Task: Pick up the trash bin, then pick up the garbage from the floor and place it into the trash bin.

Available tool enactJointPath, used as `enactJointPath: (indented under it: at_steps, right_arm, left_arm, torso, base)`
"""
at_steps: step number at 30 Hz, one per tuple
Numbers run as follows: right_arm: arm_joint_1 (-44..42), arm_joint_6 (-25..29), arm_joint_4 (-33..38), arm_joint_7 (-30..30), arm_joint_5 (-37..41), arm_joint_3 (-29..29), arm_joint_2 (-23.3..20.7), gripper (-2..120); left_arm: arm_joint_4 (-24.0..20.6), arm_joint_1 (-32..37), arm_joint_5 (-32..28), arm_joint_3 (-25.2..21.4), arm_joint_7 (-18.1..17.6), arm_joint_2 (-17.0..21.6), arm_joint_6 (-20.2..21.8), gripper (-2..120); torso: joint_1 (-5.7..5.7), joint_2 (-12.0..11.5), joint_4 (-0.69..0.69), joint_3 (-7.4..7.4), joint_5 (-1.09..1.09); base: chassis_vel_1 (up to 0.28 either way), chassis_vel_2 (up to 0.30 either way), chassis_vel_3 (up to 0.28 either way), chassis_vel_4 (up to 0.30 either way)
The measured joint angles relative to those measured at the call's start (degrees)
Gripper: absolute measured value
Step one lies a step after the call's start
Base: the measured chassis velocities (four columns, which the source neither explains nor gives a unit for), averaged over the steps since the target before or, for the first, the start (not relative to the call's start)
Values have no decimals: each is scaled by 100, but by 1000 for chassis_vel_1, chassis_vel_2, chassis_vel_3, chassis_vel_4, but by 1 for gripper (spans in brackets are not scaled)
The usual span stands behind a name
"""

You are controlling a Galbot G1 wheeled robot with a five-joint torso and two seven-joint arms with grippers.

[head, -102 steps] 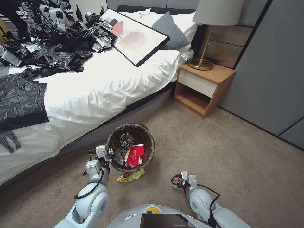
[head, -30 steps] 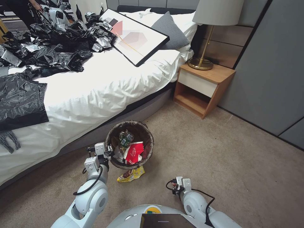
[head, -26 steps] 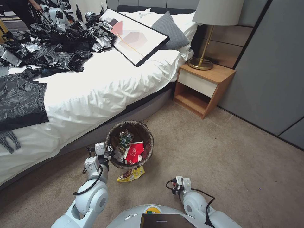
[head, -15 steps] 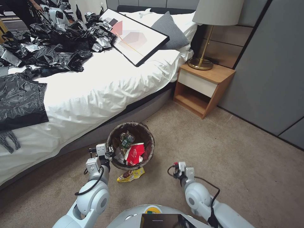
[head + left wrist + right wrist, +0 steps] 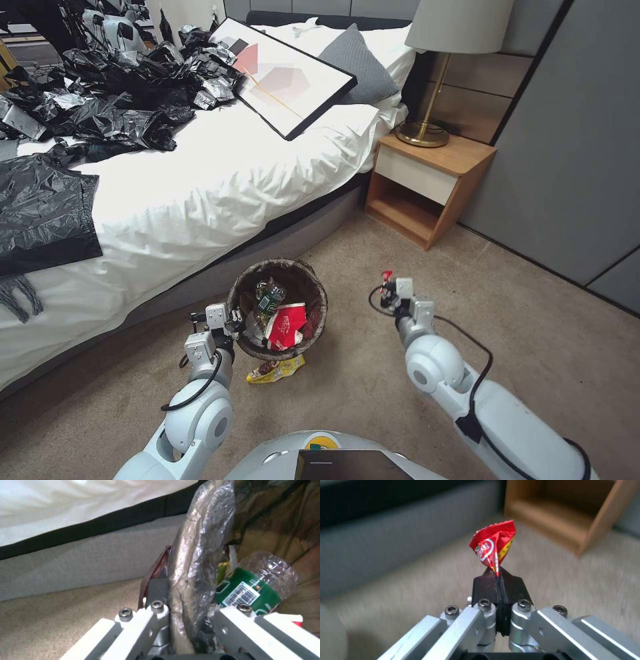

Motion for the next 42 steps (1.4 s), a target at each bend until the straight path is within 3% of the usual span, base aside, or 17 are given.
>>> enactJointPath:
  at_steps: [9,18,30,42]
  right_arm:
    - [276,412,930,-547,-54,562,-326,0]
    - [430,716,1408,-1036,-161,543,-516,0]
    - [877,1185,1652,-2011,-175,-126,-867,0]
    - [1492,1511,1395,-2516,-245,-1696,-943,0]
  left_arm:
    - [65,-9,37,80,14,12,19,4]
    - [61,-11,62,129,24,19,45,4]
    - [22,-20,80,200,40,43,84,4]
    - [23,-85,84,246,43,55,98,4]
  torso:
    - [0,0,0,0,0]
    - [0,0,0,0,0]
    - [0,0,0,0,-1]
    - [0,0,1,0,-1]
  base:
    - [0,0,0,0]
    - [0,0,0,0]
    - [0,0,0,0]
    - [0,0,0,0]
